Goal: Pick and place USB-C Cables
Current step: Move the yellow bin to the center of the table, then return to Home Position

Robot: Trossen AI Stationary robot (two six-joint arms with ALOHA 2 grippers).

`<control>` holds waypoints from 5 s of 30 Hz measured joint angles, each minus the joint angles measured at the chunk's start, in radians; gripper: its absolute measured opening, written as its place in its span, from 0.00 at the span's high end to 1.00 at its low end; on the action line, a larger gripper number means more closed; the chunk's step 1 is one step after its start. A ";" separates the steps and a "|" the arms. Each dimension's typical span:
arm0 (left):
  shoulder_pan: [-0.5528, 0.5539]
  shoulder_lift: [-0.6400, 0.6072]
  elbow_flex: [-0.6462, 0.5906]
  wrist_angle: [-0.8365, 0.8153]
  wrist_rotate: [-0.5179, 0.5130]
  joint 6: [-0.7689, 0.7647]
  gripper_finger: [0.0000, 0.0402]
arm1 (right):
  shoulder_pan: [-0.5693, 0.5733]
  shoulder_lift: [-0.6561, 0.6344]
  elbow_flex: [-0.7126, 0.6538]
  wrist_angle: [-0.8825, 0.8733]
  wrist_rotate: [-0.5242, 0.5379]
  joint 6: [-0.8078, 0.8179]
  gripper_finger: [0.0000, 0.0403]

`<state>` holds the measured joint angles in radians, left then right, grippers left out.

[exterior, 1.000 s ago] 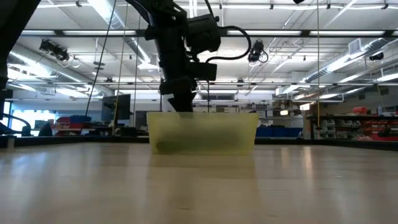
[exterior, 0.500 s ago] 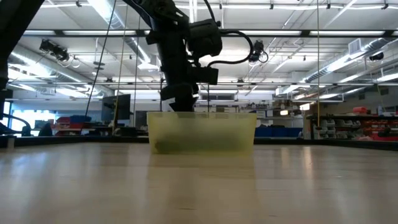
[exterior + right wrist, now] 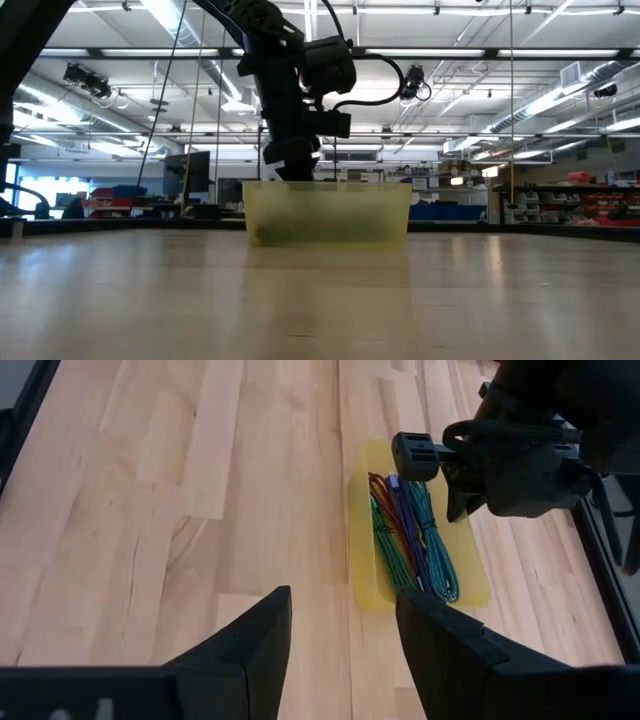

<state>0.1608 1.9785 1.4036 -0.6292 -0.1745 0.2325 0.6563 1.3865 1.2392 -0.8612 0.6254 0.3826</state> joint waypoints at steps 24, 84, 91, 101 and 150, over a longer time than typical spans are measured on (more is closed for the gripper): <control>-0.014 0.001 -0.002 -0.033 -0.016 0.016 0.75 | 0.000 0.000 0.000 0.000 0.001 0.007 0.53; -0.112 -1.218 -1.265 1.349 0.186 -0.340 0.93 | -0.193 -0.896 -0.791 0.830 0.036 -0.428 0.98; -0.108 -1.463 -1.296 1.073 0.196 -0.350 0.98 | -0.193 -0.987 -0.827 0.788 0.034 -0.426 0.99; -0.139 -1.612 -1.370 1.066 0.189 -0.352 0.99 | -0.195 -1.145 -0.882 0.793 -0.020 -0.426 0.99; -0.128 -1.641 -1.396 1.004 0.168 -0.225 0.99 | -0.375 -1.356 -1.233 0.914 -0.470 -0.329 0.99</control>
<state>0.0331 0.3378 0.0074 0.3750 -0.0067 0.0076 0.2811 0.0302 0.0063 0.0529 0.1558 0.0533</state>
